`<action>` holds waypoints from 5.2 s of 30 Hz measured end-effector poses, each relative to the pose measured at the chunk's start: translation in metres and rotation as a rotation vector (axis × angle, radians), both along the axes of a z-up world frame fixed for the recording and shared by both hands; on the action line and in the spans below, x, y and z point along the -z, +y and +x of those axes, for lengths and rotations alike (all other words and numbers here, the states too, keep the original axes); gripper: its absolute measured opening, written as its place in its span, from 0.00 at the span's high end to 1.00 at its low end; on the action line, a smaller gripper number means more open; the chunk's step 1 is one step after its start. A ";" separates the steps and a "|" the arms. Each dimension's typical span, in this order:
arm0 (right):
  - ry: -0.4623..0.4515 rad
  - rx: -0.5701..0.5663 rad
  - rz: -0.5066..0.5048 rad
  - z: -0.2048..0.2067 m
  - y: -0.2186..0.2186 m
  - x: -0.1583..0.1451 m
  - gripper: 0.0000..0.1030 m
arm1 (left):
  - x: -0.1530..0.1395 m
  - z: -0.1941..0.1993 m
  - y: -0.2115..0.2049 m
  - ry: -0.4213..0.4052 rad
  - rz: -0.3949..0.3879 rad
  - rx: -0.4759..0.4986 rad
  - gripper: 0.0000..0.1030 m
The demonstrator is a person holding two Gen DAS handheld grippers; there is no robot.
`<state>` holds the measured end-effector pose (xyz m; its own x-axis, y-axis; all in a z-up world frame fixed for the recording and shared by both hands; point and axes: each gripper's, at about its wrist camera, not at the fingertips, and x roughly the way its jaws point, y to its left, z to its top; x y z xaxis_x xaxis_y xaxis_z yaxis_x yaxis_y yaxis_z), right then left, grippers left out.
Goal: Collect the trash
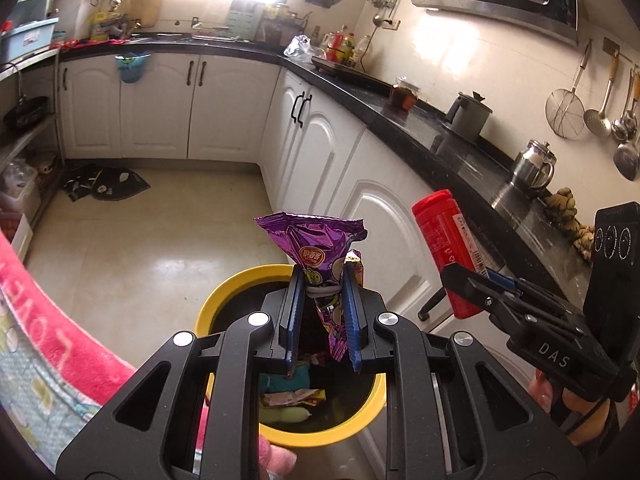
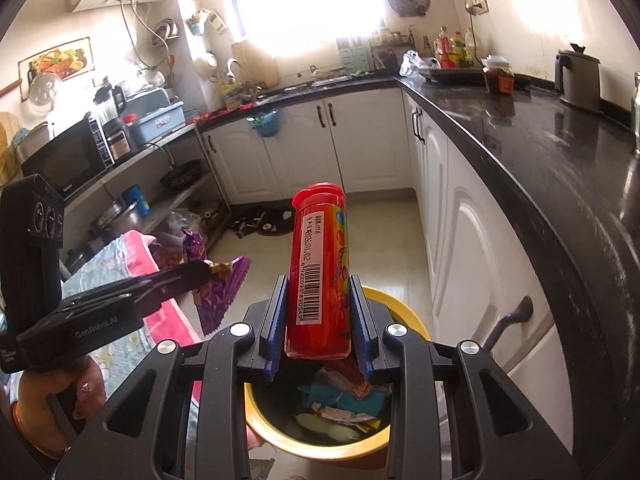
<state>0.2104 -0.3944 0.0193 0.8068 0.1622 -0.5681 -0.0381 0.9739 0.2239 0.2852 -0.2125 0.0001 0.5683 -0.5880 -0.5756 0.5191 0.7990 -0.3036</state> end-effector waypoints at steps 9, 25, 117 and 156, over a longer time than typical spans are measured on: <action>0.083 0.012 -0.001 0.010 0.000 0.030 0.73 | 0.024 0.013 -0.004 0.048 0.037 0.017 0.87; 0.228 -0.007 -0.004 0.035 0.010 0.079 0.72 | 0.062 0.030 0.006 0.156 0.058 0.011 0.86; -0.423 0.038 -0.187 -0.218 0.178 -0.016 0.06 | -0.028 -0.246 0.234 -0.278 0.130 -0.574 0.10; -0.451 0.009 -0.248 -0.254 0.203 0.037 0.06 | 0.007 -0.275 0.224 -0.325 0.145 -0.575 0.10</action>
<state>-0.0437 -0.1916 -0.0181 0.9812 0.0587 -0.1836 -0.0691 0.9963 -0.0504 0.0106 0.0110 -0.0069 0.9252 -0.0695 -0.3731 0.0456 0.9963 -0.0725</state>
